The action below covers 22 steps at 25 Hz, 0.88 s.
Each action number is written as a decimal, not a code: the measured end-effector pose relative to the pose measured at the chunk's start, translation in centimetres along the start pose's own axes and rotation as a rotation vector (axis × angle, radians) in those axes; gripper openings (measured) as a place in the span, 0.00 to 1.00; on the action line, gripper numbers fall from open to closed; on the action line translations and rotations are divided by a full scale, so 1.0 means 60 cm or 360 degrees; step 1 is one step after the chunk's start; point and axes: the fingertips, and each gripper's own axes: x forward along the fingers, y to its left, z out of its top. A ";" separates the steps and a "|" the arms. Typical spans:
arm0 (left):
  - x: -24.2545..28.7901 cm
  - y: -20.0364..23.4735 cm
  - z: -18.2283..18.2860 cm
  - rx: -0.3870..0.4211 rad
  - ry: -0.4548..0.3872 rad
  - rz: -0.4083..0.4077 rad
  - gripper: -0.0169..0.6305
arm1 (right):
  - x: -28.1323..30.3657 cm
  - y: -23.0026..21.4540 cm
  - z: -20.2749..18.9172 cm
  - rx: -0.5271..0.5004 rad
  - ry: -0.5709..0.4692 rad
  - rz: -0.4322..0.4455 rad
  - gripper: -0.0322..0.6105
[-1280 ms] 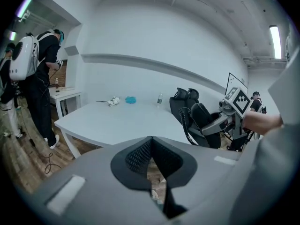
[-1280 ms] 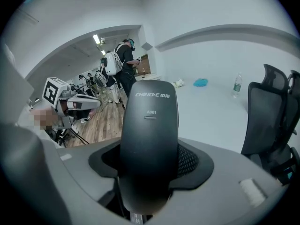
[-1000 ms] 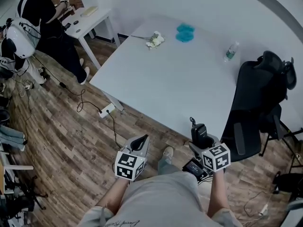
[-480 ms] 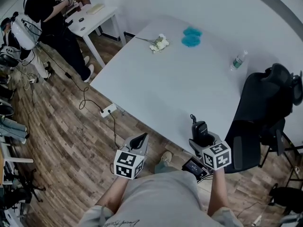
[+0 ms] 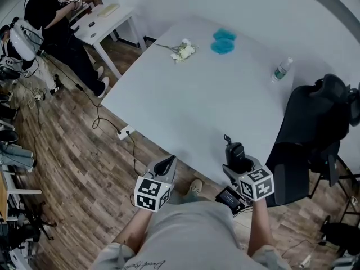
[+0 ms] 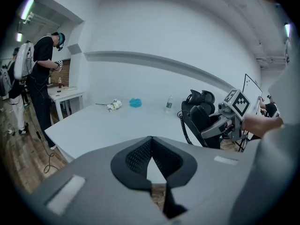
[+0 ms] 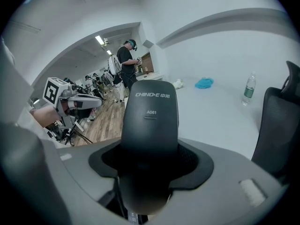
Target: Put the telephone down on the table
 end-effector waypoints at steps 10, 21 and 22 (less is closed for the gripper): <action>0.025 0.020 0.017 0.0031 0.0042 -0.0057 0.05 | 0.004 -0.015 0.014 0.0067 0.0024 -0.0049 0.49; 0.088 0.053 0.048 0.0100 0.0084 -0.0171 0.05 | 0.020 -0.058 0.019 0.0190 0.0062 -0.0170 0.49; 0.095 0.057 0.051 0.0102 0.0087 -0.0176 0.05 | 0.025 -0.065 0.019 0.0202 0.0070 -0.0175 0.49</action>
